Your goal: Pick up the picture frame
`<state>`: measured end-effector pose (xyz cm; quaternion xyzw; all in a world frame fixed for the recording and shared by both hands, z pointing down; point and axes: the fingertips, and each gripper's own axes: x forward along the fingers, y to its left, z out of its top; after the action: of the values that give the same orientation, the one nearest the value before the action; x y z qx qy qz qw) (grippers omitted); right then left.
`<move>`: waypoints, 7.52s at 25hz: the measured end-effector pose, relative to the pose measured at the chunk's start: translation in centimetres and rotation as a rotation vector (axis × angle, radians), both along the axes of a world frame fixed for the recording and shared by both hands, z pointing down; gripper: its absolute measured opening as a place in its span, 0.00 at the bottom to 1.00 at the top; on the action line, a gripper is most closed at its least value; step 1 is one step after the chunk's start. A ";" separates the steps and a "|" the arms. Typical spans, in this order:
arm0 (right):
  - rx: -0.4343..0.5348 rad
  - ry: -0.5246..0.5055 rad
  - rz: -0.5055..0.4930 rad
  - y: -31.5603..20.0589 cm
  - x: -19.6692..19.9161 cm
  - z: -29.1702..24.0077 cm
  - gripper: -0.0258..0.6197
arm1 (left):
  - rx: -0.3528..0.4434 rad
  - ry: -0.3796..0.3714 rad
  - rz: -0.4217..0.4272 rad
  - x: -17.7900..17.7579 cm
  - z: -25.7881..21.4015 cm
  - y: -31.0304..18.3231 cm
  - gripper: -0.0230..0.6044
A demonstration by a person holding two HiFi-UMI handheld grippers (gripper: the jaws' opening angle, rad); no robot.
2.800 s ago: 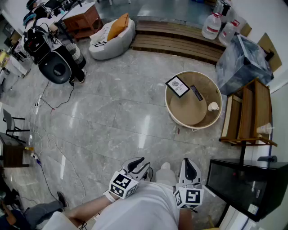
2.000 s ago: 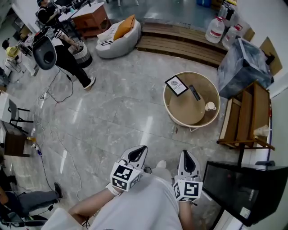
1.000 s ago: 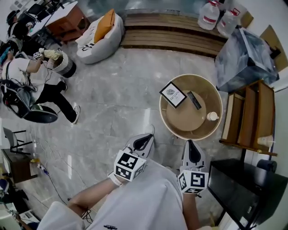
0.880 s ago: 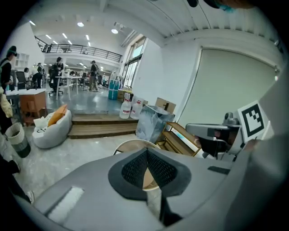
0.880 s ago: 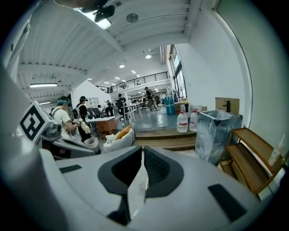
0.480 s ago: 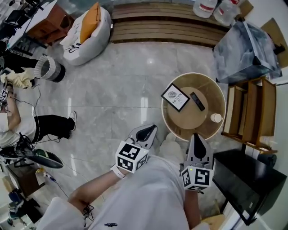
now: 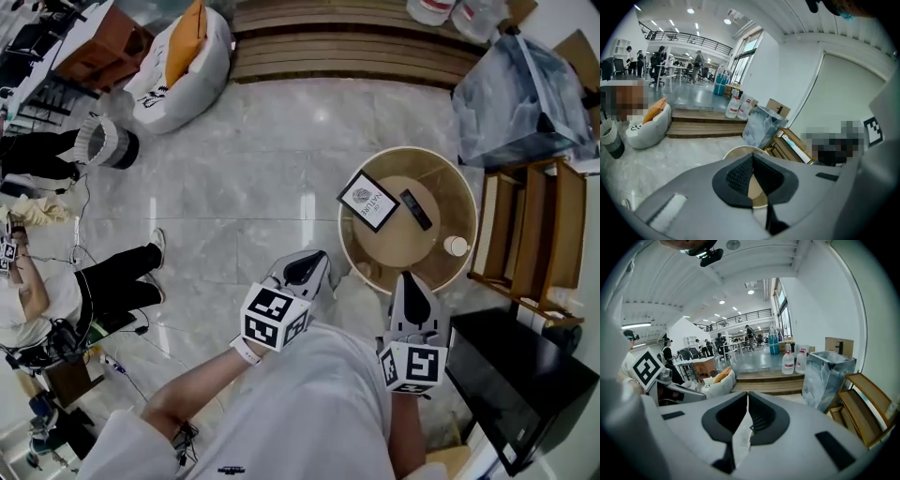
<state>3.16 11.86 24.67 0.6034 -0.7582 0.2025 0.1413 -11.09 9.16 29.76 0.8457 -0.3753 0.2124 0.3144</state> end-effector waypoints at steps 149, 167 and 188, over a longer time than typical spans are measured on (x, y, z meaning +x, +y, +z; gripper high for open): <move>0.135 0.044 -0.054 -4.2 4.3 -3.7 0.05 | 0.129 0.028 0.055 6.1 -8.0 -4.7 0.14; 0.116 0.066 -0.020 -4.3 5.1 -3.9 0.05 | 0.147 0.024 0.089 6.3 -8.5 -3.8 0.14; 0.126 0.079 -0.022 -4.0 6.7 -4.2 0.05 | 0.152 0.041 0.086 7.7 -9.0 -3.2 0.14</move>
<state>9.83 7.83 20.47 0.6103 -0.7699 0.1289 0.1350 -3.40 6.00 20.73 0.8866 -0.3472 0.1794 0.2473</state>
